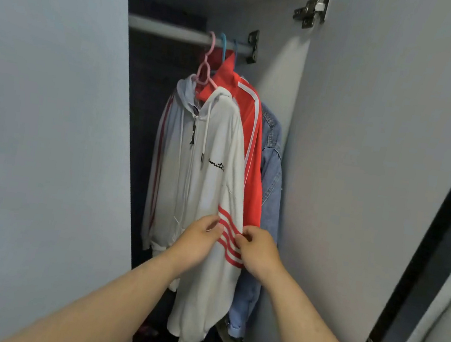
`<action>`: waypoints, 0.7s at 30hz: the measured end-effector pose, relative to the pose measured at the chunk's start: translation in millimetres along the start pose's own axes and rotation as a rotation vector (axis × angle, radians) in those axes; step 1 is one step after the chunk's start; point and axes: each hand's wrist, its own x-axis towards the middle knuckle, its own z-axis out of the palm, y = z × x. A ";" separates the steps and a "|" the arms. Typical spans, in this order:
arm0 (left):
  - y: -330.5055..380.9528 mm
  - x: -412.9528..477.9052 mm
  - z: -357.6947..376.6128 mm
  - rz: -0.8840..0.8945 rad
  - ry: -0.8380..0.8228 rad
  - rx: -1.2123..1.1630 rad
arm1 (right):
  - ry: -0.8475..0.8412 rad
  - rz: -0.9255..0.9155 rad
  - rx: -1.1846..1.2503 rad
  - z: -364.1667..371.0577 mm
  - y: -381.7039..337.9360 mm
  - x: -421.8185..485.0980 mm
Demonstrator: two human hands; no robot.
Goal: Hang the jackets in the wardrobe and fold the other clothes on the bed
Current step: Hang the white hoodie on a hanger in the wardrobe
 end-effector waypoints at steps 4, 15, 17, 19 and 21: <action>-3.8 -15.9 -11.9 -0.003 -0.027 0.077 | -0.036 -0.013 0.037 0.3 -1.3 -9.4; 13.3 -96.8 -69.5 0.157 0.142 0.297 | -0.102 -0.205 0.135 12.1 -49.6 -40.4; 14.5 -121.2 -86.5 0.160 0.180 0.406 | -0.124 -0.285 0.094 16.3 -61.9 -49.7; 14.0 -149.4 -102.5 0.140 0.202 0.499 | -0.135 -0.391 0.001 19.5 -71.0 -59.9; 12.0 -177.9 -116.1 0.097 0.224 0.599 | -0.159 -0.506 -0.087 22.1 -78.4 -70.9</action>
